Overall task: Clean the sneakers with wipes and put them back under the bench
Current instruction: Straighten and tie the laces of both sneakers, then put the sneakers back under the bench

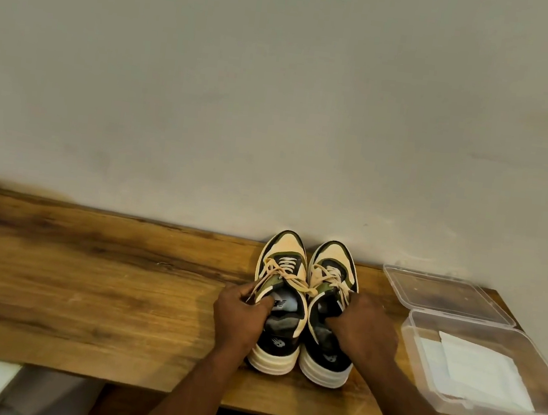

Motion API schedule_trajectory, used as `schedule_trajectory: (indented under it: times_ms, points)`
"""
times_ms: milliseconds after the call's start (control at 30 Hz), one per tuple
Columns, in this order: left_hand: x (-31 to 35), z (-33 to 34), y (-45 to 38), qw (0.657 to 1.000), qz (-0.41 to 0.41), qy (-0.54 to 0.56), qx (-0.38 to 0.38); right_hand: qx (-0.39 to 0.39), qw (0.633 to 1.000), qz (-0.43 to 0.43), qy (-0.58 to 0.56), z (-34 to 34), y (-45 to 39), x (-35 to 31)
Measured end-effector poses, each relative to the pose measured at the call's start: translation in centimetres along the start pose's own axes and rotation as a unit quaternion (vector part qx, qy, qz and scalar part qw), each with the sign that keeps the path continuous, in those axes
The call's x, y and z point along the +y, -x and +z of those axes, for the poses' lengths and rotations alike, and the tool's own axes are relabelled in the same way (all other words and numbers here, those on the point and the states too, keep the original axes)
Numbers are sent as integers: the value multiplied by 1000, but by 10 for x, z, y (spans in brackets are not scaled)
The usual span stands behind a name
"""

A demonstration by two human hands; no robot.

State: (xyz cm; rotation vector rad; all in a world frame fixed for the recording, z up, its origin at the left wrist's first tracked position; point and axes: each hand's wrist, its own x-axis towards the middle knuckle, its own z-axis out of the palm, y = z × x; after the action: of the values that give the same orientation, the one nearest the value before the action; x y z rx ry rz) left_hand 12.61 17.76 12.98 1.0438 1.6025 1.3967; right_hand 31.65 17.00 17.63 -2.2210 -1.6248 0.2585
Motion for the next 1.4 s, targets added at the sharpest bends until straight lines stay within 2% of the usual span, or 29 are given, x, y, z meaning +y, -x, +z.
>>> schedule_trajectory:
  times_ms: [367, 467, 600, 733, 967, 1400]
  points:
    - [-3, -5, -5, 1000, -15, 20, 14, -10, 1000, 8, 11, 2, -3, 1]
    - [-1, -11, -4, 999, -15, 34, -12, -19, 999, -2, 31, 3, -2, 5]
    - [0, -23, -4, 999, 5, -25, -35, -31, 999, -27, 20, -1, -3, 2]
    - [-3, -43, 4, 997, 13, -70, -20, -42, 997, -55, -39, -1, 15, -7]
    - [3, -81, 28, 998, 15, -63, 3, -56, 990, -80, -100, 0, 55, -23]
    - [13, -166, 100, 997, -23, -58, 41, -76, 984, -111, -114, -6, 144, -47]
